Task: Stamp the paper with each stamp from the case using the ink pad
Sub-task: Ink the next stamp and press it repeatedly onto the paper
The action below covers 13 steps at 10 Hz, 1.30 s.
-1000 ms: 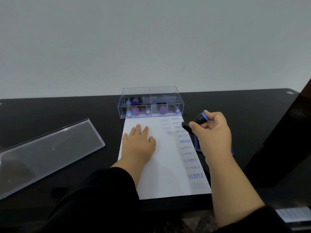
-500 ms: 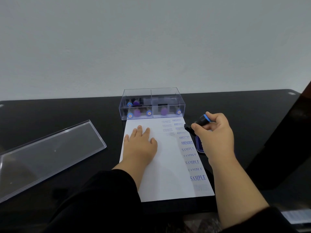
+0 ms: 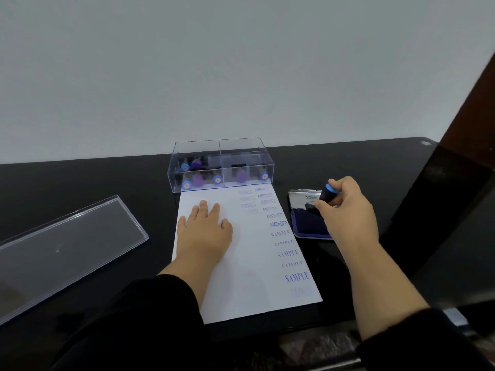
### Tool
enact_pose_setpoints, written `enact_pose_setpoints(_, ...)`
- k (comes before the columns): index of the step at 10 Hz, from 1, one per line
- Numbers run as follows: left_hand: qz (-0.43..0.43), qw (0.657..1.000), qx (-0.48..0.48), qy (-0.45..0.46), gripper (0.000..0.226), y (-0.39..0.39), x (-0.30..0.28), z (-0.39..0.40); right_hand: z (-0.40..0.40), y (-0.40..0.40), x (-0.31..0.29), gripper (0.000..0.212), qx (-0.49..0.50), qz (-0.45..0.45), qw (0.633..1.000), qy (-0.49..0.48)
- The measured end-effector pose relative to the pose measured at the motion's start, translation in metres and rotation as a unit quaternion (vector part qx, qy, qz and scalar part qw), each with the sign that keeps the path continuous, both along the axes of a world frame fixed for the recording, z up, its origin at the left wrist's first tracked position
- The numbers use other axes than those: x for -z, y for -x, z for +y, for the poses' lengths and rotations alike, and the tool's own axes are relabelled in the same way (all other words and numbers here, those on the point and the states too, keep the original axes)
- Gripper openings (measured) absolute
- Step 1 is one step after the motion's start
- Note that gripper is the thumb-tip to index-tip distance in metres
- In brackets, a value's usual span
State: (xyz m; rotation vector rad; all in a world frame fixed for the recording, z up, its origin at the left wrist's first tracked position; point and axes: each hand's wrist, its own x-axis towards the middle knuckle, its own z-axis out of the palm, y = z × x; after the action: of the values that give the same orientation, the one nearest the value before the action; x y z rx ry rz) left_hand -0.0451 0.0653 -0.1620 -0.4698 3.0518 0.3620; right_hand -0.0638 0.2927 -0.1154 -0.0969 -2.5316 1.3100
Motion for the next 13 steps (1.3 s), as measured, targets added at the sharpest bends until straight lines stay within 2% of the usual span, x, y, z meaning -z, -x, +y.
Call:
enact_pose_setpoints(1, -0.002, 1.0, 0.001, 0.001, 0.055, 0.0, 0.0, 0.0, 0.002, 0.0, 0.005, 0.033, 0.005, -0.011, 0.997, -0.078)
enact_pose_setpoints(4, -0.003, 1.0, 0.006, 0.0, 0.055, 0.0, -0.001, 0.0, -0.005, -0.004, 0.014, 0.028, 0.005, -0.027, 0.983, -0.18)
enact_pose_setpoints(8, -0.009, 1.0, 0.001, 0.019, 0.055, -0.006, -0.004, 0.001, -0.009, -0.004, 0.012, 0.017, 0.005, -0.032, 0.965, -0.261)
enact_pose_setpoints(11, -0.08, 0.993, 0.082, 0.0, 0.06, -0.013, -0.013, -0.016, -0.004, -0.004, 0.012, 0.02, -0.021, -0.026, 0.958, -0.285)
enact_pose_setpoints(12, -0.096, 0.989, 0.106, 0.02, 0.06, -0.019, -0.014, -0.022, -0.004, -0.003, 0.01, 0.022, -0.024, -0.037, 0.955, -0.293)
enact_pose_setpoints(13, -0.085, 0.992, 0.091, 0.032, 0.058, -0.025, -0.009, -0.019, -0.005, -0.005, 0.009, 0.021, -0.024, -0.036, 0.952, -0.304)
